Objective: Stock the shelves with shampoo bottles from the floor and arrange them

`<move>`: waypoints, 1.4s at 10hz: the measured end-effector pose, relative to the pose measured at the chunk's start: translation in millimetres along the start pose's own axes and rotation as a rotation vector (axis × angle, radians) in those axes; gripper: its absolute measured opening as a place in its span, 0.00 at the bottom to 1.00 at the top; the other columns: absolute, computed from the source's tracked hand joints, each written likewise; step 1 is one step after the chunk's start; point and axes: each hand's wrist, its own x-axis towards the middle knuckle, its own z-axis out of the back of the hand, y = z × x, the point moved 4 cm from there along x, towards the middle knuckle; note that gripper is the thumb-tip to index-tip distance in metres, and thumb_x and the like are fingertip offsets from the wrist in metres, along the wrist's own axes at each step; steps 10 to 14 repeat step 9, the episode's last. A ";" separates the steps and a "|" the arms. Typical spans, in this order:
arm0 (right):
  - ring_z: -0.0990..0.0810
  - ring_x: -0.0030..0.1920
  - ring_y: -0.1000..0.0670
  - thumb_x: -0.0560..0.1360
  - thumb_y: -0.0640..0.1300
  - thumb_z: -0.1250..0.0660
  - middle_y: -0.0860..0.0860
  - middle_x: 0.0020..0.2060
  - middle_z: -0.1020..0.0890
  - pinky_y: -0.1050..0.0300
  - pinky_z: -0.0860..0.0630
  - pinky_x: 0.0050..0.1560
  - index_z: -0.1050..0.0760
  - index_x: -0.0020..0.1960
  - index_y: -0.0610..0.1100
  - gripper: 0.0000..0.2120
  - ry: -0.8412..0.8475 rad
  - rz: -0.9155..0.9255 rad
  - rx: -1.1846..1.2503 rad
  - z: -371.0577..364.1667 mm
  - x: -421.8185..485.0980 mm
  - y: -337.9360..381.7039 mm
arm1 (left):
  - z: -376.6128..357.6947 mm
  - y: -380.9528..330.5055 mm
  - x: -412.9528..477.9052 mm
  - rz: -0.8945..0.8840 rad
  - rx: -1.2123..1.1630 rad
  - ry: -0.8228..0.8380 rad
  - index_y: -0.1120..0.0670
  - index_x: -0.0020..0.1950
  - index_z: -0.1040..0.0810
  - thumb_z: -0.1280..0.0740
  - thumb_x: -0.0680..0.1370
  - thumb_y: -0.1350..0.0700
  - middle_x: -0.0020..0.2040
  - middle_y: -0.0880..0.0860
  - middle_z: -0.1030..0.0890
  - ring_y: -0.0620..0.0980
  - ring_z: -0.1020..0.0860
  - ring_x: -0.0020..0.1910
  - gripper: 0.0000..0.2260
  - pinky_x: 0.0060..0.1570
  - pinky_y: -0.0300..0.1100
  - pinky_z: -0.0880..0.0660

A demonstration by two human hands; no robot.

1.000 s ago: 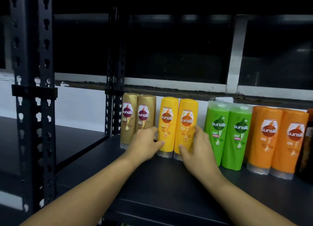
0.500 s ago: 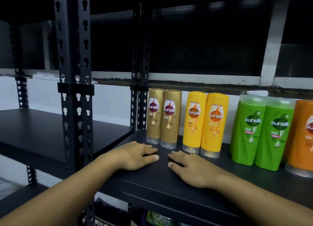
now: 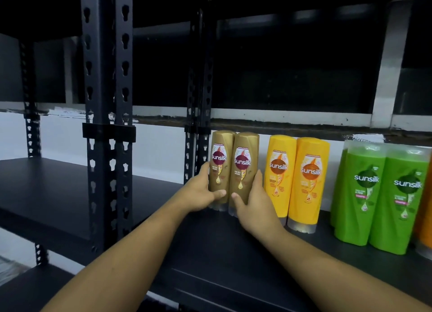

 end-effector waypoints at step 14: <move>0.26 0.68 0.45 0.80 0.53 0.34 0.44 0.75 0.31 0.55 0.27 0.64 0.65 0.81 0.42 0.46 0.352 -0.080 -0.223 9.3 -27.4 -5.2 | -7.4 7.0 -22.4 0.055 0.395 -0.050 0.51 0.64 0.21 0.30 0.78 0.44 0.58 0.50 0.18 0.51 0.20 0.58 0.18 0.59 0.45 0.23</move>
